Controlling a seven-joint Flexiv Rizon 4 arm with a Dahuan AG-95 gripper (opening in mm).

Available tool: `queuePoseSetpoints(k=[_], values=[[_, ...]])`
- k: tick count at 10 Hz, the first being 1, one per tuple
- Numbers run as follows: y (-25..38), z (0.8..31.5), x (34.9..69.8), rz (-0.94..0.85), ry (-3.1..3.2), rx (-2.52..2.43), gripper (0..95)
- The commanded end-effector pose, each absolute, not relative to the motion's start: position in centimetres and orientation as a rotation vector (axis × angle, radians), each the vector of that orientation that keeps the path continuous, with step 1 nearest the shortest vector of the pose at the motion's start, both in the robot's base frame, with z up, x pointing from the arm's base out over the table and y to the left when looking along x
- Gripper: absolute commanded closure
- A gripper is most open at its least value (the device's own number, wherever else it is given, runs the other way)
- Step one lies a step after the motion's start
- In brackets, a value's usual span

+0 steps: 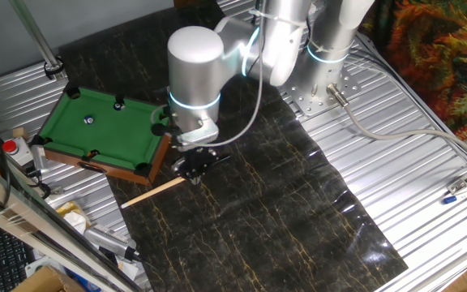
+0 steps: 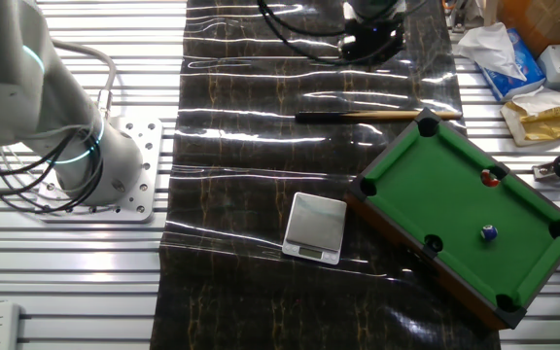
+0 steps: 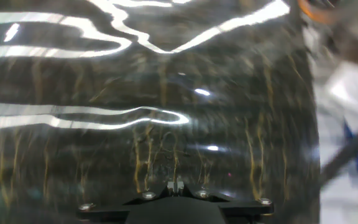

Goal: Hit the pool ball

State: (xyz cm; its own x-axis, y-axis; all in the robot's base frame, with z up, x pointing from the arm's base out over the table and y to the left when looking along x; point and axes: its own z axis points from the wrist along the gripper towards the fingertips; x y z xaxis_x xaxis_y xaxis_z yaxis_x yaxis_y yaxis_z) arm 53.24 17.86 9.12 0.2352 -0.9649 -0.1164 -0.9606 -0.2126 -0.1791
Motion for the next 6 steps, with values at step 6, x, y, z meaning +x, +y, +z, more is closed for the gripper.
queuePoseSetpoints(k=[6], values=[[17.75, 10.32, 54.29, -0.114, 0.331, -3.103, 95.0]])
